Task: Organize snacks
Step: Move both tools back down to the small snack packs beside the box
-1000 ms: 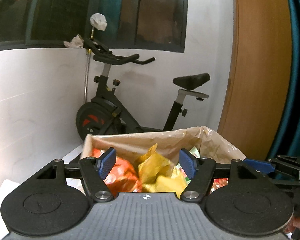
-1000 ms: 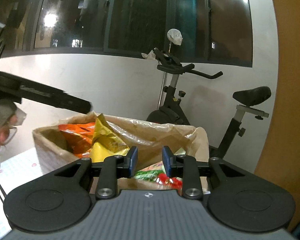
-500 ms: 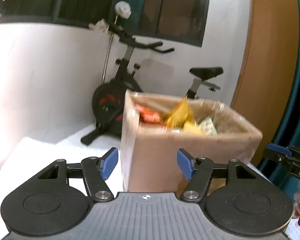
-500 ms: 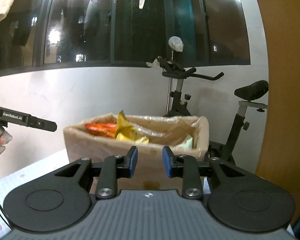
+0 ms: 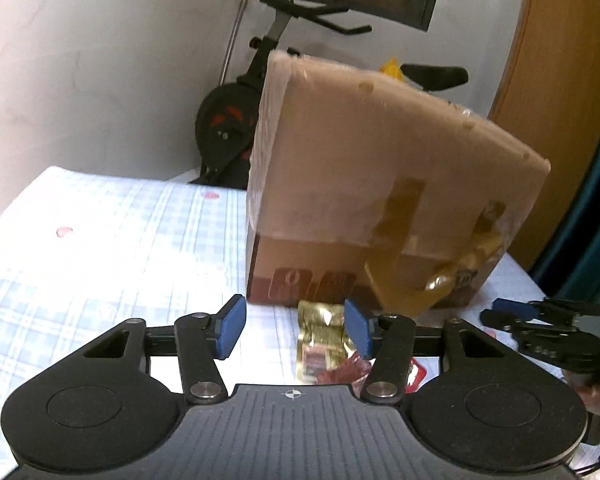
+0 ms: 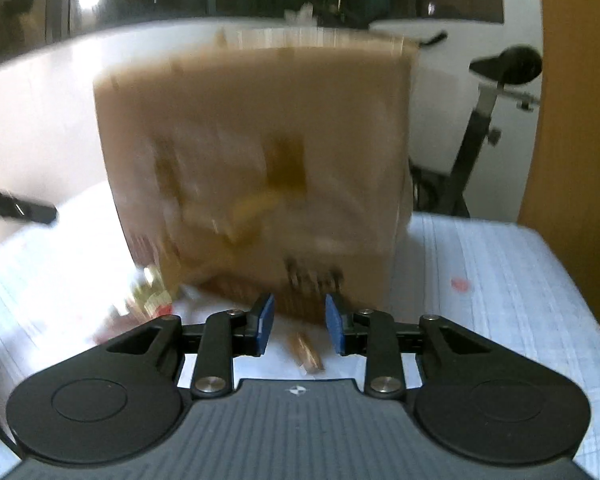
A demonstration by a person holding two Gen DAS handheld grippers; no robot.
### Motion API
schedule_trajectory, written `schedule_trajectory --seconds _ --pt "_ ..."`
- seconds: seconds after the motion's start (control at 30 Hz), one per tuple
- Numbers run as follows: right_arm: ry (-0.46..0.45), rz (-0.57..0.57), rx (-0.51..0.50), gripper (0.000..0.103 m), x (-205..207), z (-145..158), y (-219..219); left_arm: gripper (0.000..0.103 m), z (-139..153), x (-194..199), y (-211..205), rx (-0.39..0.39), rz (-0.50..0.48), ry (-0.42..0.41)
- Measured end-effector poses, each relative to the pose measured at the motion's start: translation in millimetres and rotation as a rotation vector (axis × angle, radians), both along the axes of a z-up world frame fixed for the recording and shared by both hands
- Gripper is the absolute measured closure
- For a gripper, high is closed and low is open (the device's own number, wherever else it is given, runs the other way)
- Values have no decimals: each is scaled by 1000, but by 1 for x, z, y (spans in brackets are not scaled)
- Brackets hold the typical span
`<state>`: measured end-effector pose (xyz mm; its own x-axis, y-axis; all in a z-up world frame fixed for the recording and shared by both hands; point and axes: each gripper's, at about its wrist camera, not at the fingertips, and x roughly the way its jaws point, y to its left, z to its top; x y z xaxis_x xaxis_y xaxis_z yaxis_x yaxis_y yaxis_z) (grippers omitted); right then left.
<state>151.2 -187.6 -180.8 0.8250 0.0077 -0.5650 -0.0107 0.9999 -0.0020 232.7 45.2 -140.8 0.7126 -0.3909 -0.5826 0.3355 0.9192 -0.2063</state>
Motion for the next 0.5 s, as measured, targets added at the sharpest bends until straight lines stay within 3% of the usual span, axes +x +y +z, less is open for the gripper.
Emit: schedule_trajectory --seconds 0.2,0.37,0.5 --pt "95 21 -29 71 23 -32 0 47 -11 -5 2 7 -6 22" --pt "107 25 -40 67 33 -41 2 47 -17 -3 -3 6 -48 42" --pt "109 3 18 69 33 -47 -2 47 -26 -2 -10 6 -90 67"
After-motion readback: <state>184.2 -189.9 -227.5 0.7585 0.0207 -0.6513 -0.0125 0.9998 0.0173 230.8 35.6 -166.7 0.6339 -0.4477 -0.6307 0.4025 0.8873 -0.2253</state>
